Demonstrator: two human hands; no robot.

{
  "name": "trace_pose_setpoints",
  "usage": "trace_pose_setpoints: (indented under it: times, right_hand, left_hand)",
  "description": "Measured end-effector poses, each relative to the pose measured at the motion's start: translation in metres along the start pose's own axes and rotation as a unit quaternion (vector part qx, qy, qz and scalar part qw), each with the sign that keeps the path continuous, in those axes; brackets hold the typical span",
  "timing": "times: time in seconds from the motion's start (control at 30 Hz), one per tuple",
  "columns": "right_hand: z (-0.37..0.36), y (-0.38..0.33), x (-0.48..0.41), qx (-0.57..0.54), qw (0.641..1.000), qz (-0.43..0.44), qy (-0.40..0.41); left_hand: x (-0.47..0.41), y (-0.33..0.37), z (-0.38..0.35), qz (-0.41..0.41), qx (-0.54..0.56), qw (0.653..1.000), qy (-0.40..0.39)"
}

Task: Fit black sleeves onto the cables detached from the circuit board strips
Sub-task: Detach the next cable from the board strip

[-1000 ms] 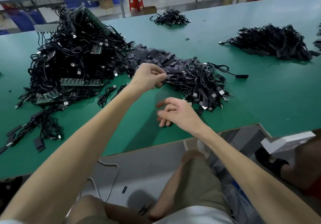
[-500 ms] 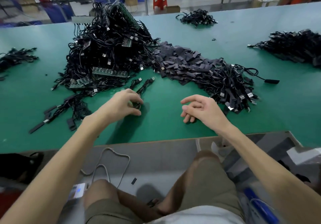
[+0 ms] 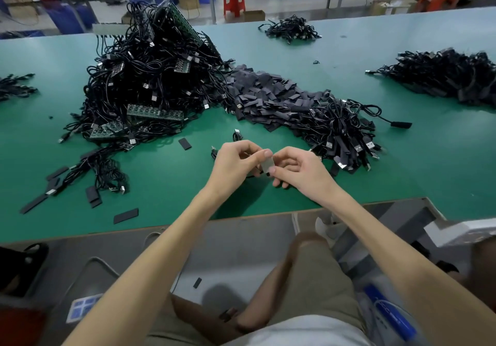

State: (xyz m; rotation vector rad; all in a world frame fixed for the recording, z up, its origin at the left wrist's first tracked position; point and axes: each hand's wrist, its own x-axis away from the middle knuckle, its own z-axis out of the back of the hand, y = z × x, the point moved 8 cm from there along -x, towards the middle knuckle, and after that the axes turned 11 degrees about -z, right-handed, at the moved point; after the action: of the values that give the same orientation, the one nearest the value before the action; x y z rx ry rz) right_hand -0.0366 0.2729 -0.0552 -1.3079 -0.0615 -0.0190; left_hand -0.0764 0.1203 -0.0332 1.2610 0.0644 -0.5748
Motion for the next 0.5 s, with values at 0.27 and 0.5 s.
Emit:
trace_pose_setpoints:
  times: [0.27, 0.5]
  right_hand:
    - [0.0049, 0.0013, -0.0010, -0.010, 1.000, -0.009, 0.022]
    - [0.0058, 0.0012, 0.0022, 0.021, 0.999, -0.002, 0.035]
  left_hand:
    - [0.0078, -0.0038, -0.0028, -0.006, -0.065, 0.998, -0.010]
    - [0.0085, -0.0034, -0.0082, 0.024, -0.106, 0.994, 0.008]
